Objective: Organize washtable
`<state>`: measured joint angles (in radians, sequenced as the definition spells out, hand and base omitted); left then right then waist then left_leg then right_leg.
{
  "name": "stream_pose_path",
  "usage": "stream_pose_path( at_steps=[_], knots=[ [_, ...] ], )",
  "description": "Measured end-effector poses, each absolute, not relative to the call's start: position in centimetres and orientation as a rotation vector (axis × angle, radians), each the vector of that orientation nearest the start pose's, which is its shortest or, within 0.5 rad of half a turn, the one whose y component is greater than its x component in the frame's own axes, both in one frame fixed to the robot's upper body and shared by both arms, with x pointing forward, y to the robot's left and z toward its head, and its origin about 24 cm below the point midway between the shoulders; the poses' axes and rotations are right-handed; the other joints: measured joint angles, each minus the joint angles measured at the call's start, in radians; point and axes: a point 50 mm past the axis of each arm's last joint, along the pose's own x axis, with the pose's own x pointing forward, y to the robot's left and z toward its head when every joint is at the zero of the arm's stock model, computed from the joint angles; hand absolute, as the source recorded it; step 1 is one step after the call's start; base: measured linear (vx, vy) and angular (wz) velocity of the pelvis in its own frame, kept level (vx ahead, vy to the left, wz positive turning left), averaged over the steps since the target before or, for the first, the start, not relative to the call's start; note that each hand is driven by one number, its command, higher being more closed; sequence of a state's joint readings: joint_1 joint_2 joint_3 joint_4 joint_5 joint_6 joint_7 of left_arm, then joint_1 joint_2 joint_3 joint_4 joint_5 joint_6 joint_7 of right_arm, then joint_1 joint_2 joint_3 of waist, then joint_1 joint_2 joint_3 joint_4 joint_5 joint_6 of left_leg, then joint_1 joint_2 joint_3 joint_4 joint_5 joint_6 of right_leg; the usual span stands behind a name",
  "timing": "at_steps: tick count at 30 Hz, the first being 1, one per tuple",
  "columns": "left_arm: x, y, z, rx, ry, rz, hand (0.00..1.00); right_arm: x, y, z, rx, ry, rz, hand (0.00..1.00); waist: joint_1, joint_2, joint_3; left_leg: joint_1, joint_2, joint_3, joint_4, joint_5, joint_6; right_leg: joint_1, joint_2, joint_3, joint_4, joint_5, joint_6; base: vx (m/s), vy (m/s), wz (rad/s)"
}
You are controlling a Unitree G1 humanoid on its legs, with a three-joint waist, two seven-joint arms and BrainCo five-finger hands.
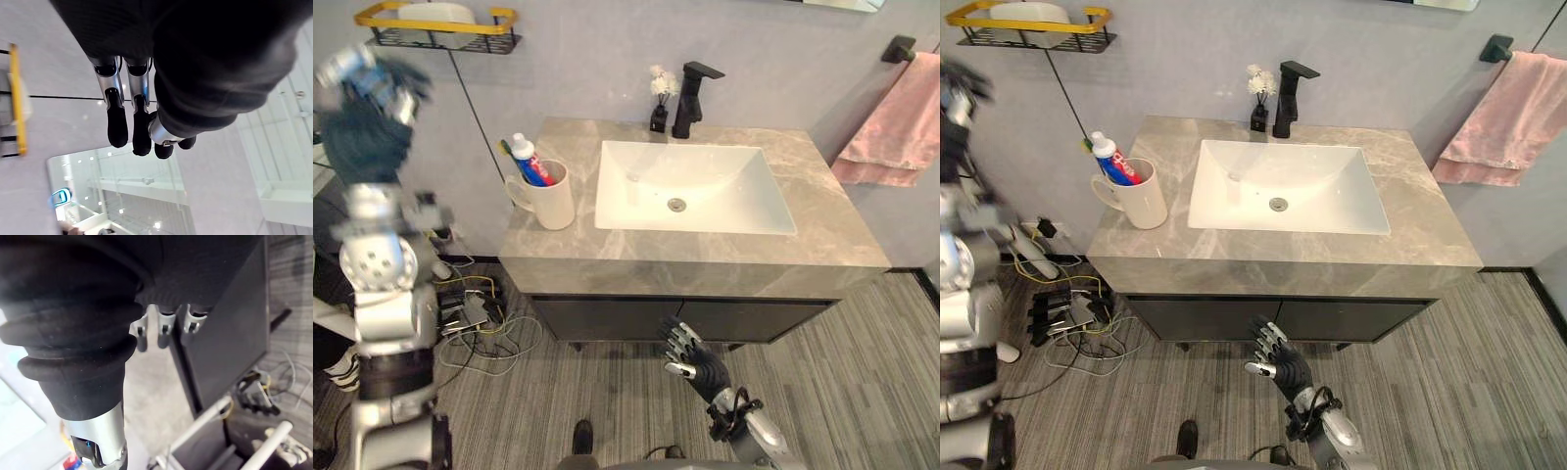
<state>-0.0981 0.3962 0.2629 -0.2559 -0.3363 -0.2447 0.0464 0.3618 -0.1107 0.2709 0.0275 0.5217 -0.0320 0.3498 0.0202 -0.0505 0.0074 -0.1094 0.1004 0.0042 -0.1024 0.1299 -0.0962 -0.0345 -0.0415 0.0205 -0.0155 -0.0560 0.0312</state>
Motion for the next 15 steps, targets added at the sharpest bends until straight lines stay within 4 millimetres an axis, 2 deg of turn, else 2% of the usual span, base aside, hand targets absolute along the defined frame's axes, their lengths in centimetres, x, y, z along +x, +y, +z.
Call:
stream_pose_path(
  at_steps=[3,12,15],
  knots=[
    [23.9,23.4,15.6,0.041,-0.557,0.073,1.00,15.7,-10.9,-2.9,0.501,0.319,0.417,0.00,0.000,0.001,-0.001,-0.001,0.000,0.000,0.000,0.000,0.000,0.000,0.000,-0.002,0.000,0.000,0.000,0.00,0.000,0.00],
    [24.6,20.5,13.9,-0.008,-0.463,-0.077,1.00,15.7,-11.1,-3.0,0.477,0.330,0.414,0.00,-0.005,0.003,-0.004,-0.004,0.001,0.003,0.004,0.001,0.001,-0.004,0.002,0.004,-0.006,0.005,0.007,0.03,-0.015,-0.02],
    [25.7,19.7,13.0,-0.030,-0.416,-0.111,1.00,15.9,-11.5,-2.9,0.461,0.326,0.386,0.00,-0.005,0.004,-0.003,-0.006,0.002,0.004,0.006,0.000,0.001,-0.006,0.003,0.005,-0.006,0.006,0.008,0.01,-0.007,0.00]
  ],
)
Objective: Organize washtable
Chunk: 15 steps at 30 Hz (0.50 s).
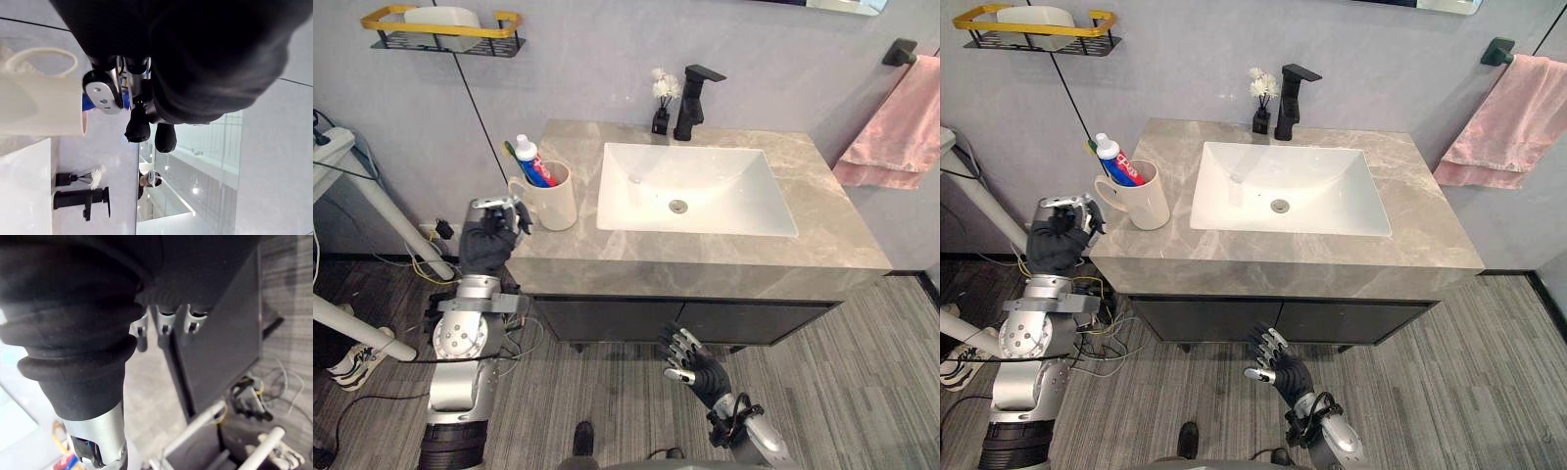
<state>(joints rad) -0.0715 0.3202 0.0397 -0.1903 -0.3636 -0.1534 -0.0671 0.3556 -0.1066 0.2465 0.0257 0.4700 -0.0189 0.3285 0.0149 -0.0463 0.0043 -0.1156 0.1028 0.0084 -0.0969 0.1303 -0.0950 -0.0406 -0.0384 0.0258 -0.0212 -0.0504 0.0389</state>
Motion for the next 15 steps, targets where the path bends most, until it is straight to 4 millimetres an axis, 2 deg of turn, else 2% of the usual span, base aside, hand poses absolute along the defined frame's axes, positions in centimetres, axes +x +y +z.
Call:
stream_pose_path(
  at_steps=[6,15],
  knots=[
    [27.5,18.8,11.7,-0.046,-0.325,-0.158,1.00,16.6,-11.9,-2.5,0.449,0.303,0.356,0.00,-0.002,-0.003,0.008,-0.015,0.002,0.020,0.001,0.000,0.000,-0.025,0.001,0.016,0.001,0.004,0.006,0.01,-0.007,-0.07],
    [28.7,18.5,11.3,-0.034,-0.281,-0.180,1.00,17.1,-12.0,-2.2,0.440,0.286,0.356,0.00,-0.003,-0.020,0.050,-0.032,0.006,0.034,0.001,-0.006,-0.005,-0.052,0.002,0.035,0.000,0.008,0.011,0.01,-0.008,-0.07]
  ],
)
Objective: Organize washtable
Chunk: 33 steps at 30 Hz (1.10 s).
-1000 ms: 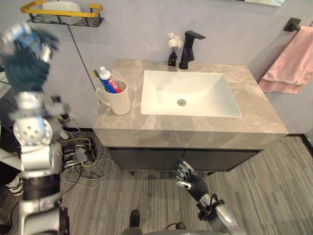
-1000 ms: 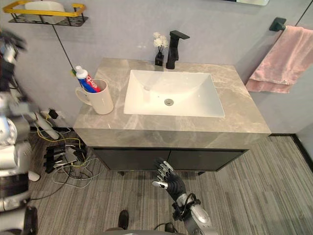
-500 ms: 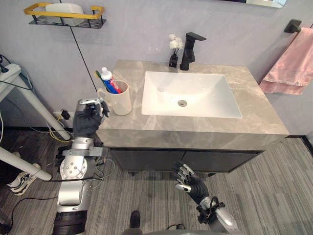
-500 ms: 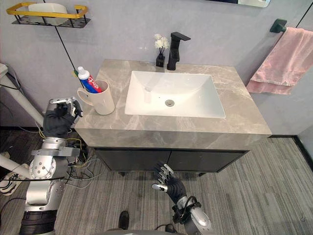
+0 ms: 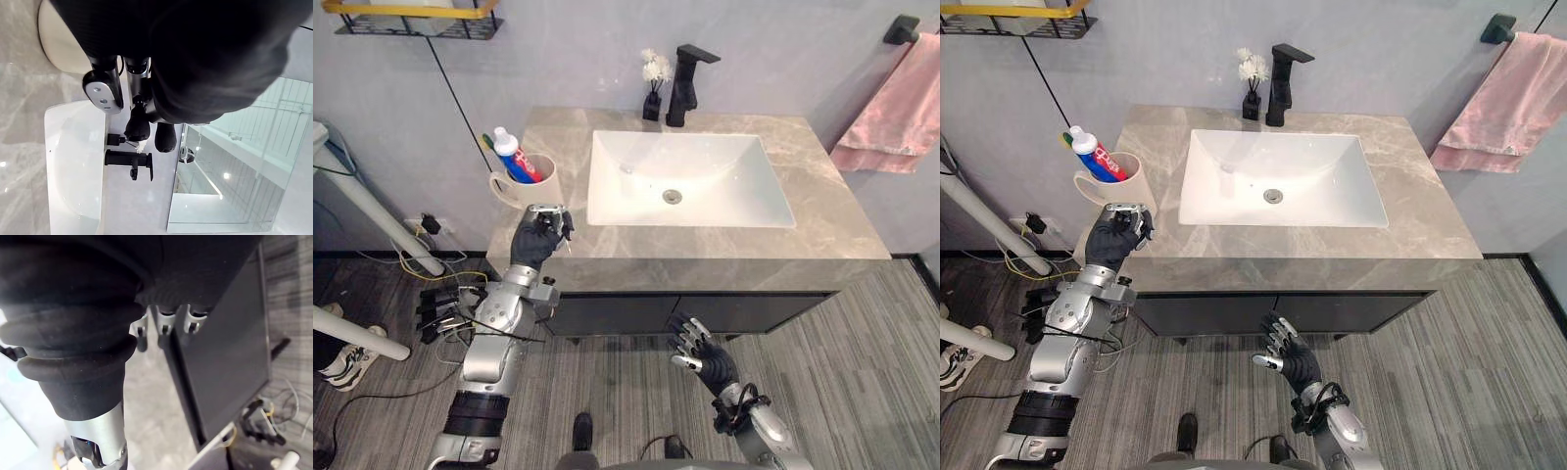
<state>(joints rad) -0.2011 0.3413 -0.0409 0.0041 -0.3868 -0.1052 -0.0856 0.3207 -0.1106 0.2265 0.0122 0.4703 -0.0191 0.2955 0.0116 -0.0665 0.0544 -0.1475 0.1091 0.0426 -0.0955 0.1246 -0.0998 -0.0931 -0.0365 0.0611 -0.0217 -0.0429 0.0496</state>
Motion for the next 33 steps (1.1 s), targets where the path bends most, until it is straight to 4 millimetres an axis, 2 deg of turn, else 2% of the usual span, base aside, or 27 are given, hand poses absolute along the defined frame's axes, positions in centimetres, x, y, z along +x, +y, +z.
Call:
stream_pose_path(
  at_steps=[6,11,33],
  knots=[
    [29.2,18.7,11.0,-0.050,-0.256,-0.173,1.00,17.3,-12.0,-2.1,0.435,0.280,0.362,0.00,-0.001,-0.021,0.016,-0.001,0.001,0.014,0.000,-0.002,0.001,-0.001,0.000,0.014,-0.007,0.005,0.008,0.04,-0.017,-0.06],
    [29.4,19.0,10.3,-0.068,-0.226,-0.158,1.00,17.2,-12.0,-2.1,0.432,0.283,0.366,0.00,-0.001,-0.022,0.019,-0.003,0.002,0.015,0.000,-0.004,0.001,-0.003,0.000,0.016,-0.010,0.006,0.009,0.01,-0.002,-0.01],
    [29.2,20.0,10.8,-0.109,-0.272,-0.084,1.00,17.1,-11.8,-2.2,0.419,0.296,0.394,0.00,-0.001,-0.034,0.040,-0.002,0.000,0.012,-0.001,-0.004,0.001,-0.002,-0.001,0.012,-0.006,0.007,0.010,0.00,0.000,0.00]
  ],
)
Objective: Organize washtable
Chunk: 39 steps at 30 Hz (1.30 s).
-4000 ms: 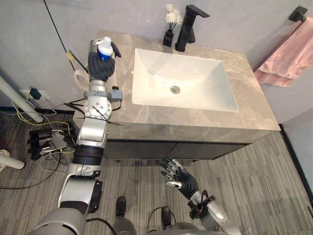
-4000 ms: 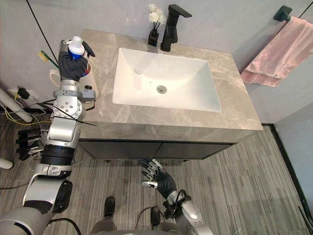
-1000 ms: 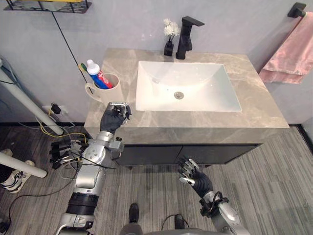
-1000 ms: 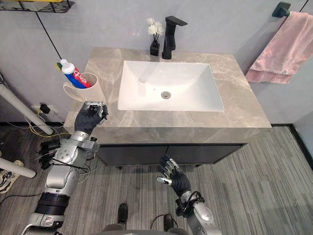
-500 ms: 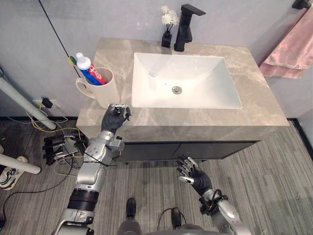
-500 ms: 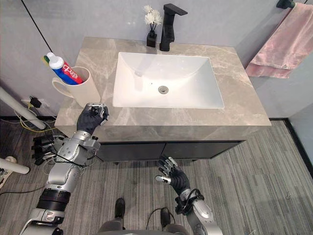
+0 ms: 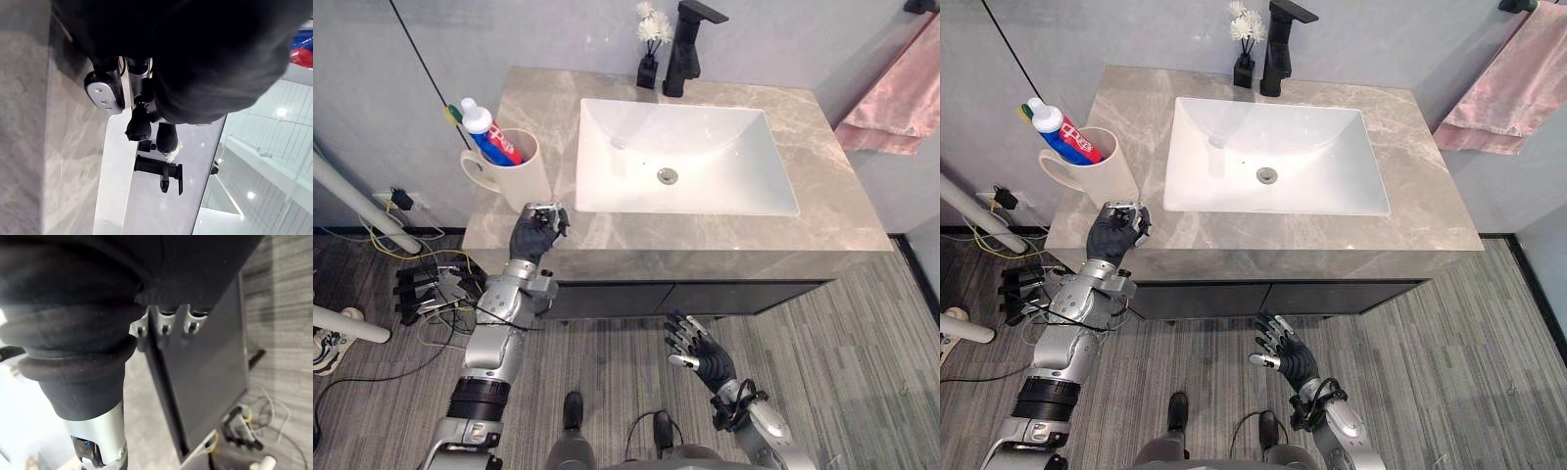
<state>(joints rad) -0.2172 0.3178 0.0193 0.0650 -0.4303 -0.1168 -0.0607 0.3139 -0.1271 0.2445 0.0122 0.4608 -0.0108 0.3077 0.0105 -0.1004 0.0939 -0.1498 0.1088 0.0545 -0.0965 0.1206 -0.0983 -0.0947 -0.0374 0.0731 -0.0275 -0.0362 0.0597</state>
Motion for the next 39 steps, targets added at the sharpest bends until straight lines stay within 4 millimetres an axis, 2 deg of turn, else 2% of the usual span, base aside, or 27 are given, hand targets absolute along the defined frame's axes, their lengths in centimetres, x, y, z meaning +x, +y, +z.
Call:
stream_pose_path(
  at_steps=[9,17,26,31,39],
  knots=[
    [28.6,22.4,10.7,-0.137,-0.282,0.037,1.00,16.9,-11.9,-2.3,0.420,0.301,0.388,0.00,0.001,0.006,0.004,0.000,-0.003,-0.007,-0.006,-0.002,0.002,0.000,-0.002,-0.008,0.008,-0.001,0.001,0.00,0.000,0.01],
    [28.4,22.8,10.6,-0.153,-0.289,0.071,1.00,16.9,-11.9,-2.3,0.421,0.300,0.389,0.00,0.001,0.006,0.004,0.000,-0.003,-0.008,-0.005,-0.001,0.003,0.000,-0.002,-0.009,0.006,-0.001,0.001,0.00,0.000,0.00],
    [28.5,22.7,10.7,-0.149,-0.291,0.069,1.00,16.9,-11.9,-2.3,0.421,0.301,0.389,0.00,0.000,0.006,0.004,0.000,-0.003,-0.008,-0.005,-0.002,0.003,0.000,-0.002,-0.009,0.007,-0.001,0.000,0.00,0.000,0.00],
    [28.8,22.0,10.9,-0.123,-0.292,0.038,1.00,16.9,-11.8,-2.3,0.421,0.302,0.395,0.00,0.001,0.005,0.004,0.000,-0.002,-0.005,0.000,-0.006,-0.004,0.000,-0.003,-0.006,-0.002,-0.001,0.000,0.00,0.000,-0.01],
    [30.7,20.2,12.2,-0.060,-0.299,-0.041,1.00,16.6,-11.6,-2.6,0.427,0.330,0.401,0.00,-0.008,0.004,0.004,0.000,0.000,0.009,0.001,-0.003,0.001,-0.002,-0.002,0.009,-0.008,0.002,0.001,0.00,0.000,-0.05]
  ],
)
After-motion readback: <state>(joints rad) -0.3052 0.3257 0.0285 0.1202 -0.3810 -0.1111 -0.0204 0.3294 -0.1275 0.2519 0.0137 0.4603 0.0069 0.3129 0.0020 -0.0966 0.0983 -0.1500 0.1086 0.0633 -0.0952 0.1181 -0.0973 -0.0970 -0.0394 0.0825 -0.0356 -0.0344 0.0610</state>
